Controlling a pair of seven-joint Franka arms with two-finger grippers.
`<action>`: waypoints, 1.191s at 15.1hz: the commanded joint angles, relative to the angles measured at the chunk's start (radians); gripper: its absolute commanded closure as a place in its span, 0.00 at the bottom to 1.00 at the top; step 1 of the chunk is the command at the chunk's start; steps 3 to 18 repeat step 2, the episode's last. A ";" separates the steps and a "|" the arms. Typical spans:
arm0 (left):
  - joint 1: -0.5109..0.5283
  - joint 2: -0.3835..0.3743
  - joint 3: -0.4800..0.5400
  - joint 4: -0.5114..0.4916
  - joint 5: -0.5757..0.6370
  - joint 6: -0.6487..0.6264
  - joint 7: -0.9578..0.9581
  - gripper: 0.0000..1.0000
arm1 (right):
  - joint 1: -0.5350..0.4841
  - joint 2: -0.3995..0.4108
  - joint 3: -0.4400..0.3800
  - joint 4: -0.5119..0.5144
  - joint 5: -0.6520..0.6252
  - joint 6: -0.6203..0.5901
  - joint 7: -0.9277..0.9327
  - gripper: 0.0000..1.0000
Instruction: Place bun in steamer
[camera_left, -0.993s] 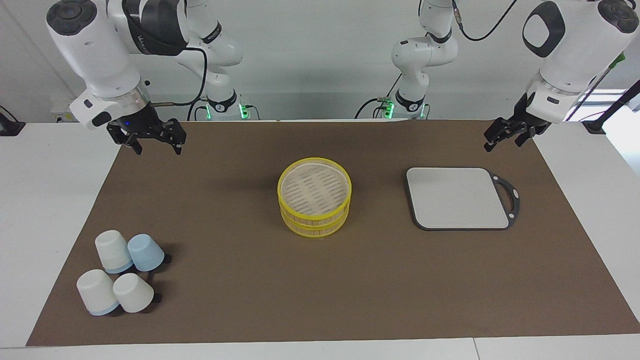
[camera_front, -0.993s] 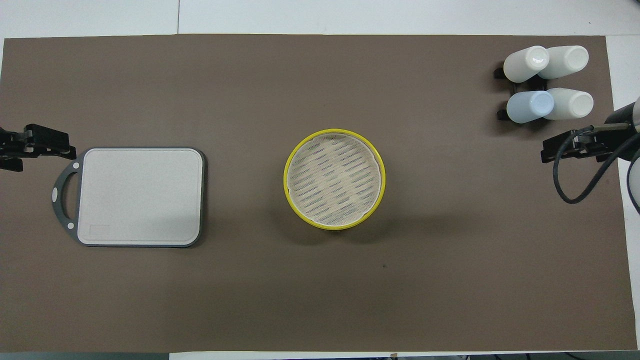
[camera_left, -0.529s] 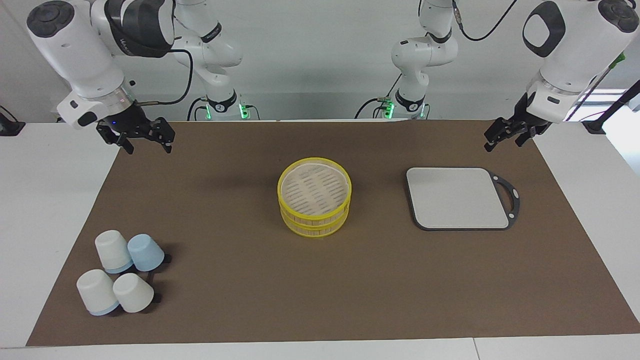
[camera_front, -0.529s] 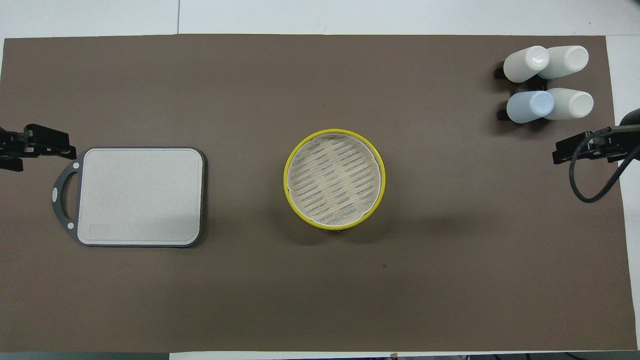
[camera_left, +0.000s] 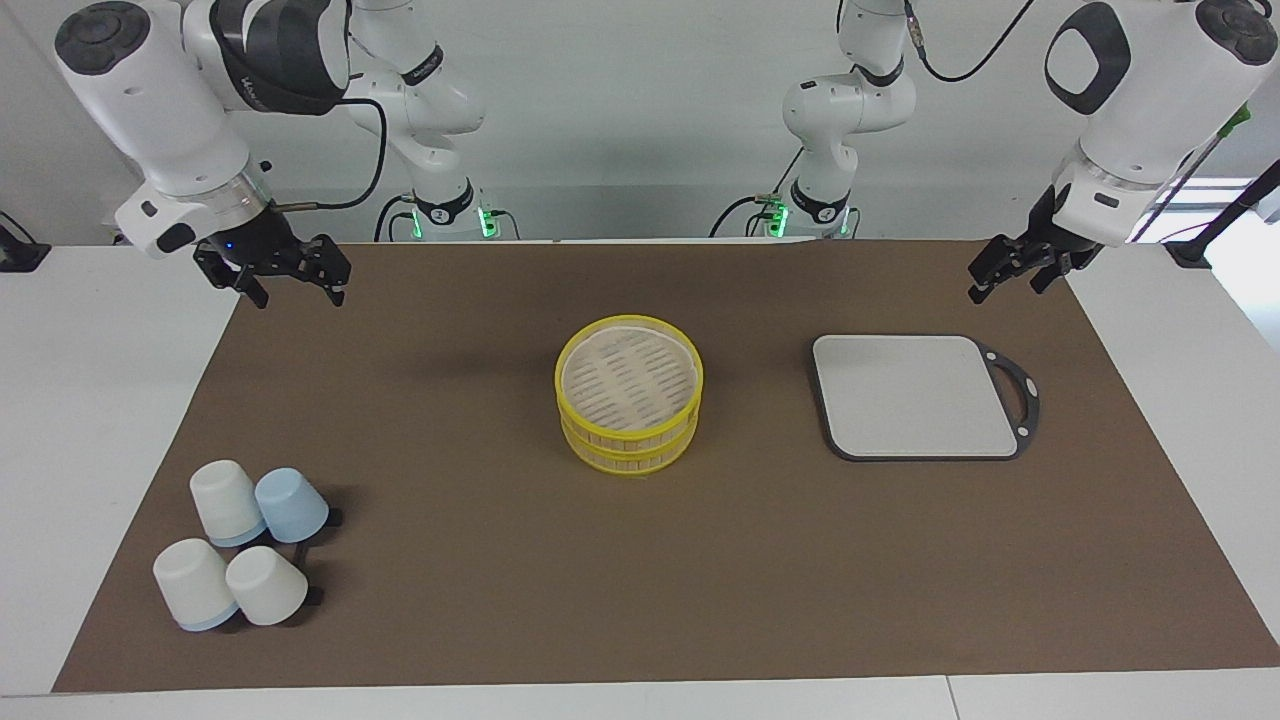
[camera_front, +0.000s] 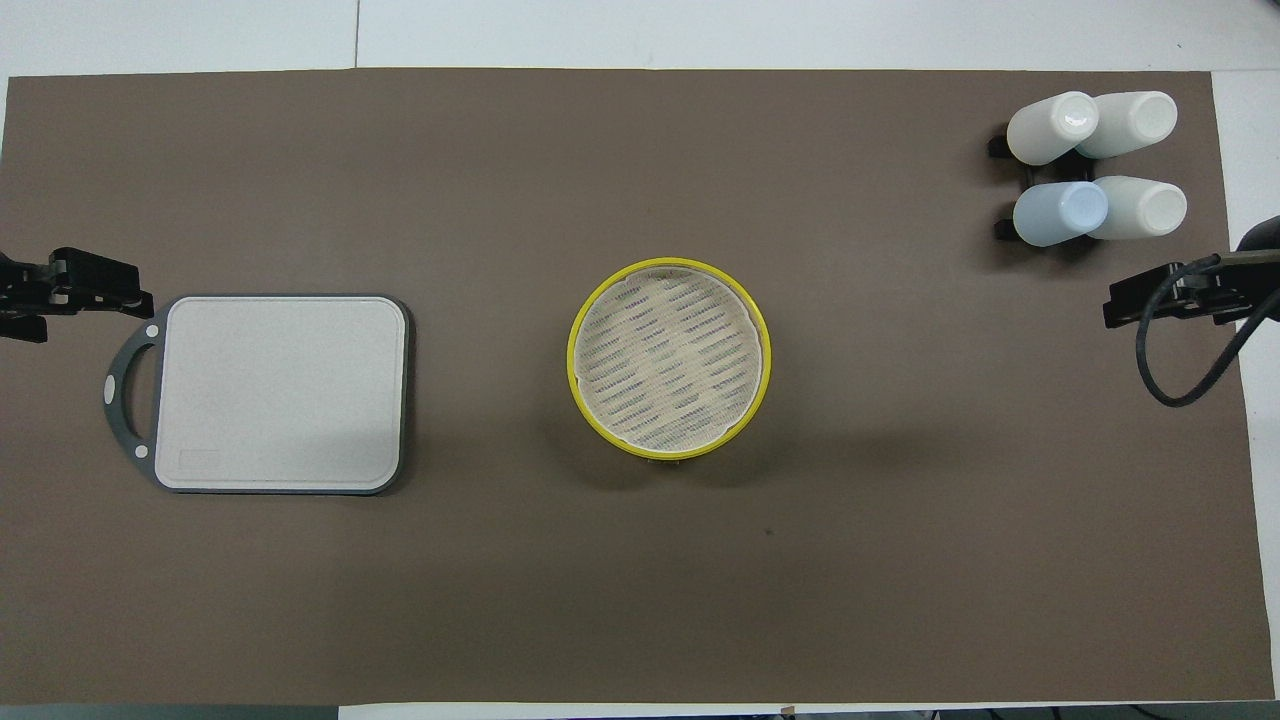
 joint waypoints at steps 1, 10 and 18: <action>-0.009 -0.014 0.006 -0.010 0.018 0.015 0.008 0.00 | -0.013 -0.023 0.009 -0.029 0.020 0.023 -0.019 0.00; -0.009 -0.014 0.006 -0.008 0.018 0.023 0.008 0.00 | -0.012 -0.023 0.009 -0.029 0.020 0.023 -0.019 0.00; -0.009 -0.014 0.006 -0.008 0.018 0.023 0.008 0.00 | -0.012 -0.023 0.009 -0.029 0.020 0.023 -0.019 0.00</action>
